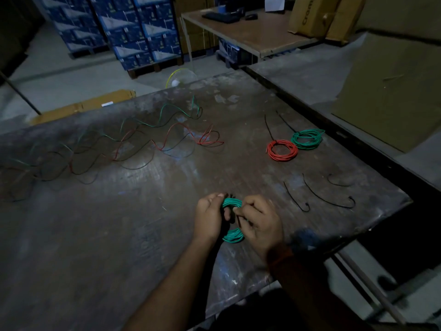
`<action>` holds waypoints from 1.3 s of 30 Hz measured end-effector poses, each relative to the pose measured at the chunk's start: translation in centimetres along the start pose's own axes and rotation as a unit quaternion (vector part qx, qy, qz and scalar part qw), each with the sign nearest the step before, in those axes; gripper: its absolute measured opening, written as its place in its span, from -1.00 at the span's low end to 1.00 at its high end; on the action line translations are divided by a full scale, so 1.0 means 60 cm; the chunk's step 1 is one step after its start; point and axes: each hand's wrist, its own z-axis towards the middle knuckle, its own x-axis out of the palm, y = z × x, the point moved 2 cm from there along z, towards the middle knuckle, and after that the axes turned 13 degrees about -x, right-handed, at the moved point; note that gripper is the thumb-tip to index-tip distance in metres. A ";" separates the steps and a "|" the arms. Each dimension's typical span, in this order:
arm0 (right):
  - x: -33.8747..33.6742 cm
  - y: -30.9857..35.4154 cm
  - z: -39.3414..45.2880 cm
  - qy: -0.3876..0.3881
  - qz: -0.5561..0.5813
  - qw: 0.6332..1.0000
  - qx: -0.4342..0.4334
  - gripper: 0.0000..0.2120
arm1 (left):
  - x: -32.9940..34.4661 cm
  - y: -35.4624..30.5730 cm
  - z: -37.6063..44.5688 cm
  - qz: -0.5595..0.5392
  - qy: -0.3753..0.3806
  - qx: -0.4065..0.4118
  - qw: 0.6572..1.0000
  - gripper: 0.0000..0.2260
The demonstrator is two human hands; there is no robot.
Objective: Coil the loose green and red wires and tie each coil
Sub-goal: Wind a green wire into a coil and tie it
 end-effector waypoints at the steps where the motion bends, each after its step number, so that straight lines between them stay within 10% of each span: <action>1: 0.000 0.000 -0.002 0.002 -0.008 1.000 -0.005 -0.84 | -0.001 -0.002 0.001 0.010 0.001 -0.002 1.000 -0.65; 20: -0.004 0.018 0.003 0.013 -0.040 0.993 -0.112 -0.91 | -0.003 -0.014 0.005 -0.012 0.050 -0.050 0.997 -0.80; 39: -0.016 0.001 0.011 0.058 0.211 0.969 0.118 -0.79 | -0.004 -0.007 -0.004 -0.005 0.006 0.002 1.000 -0.80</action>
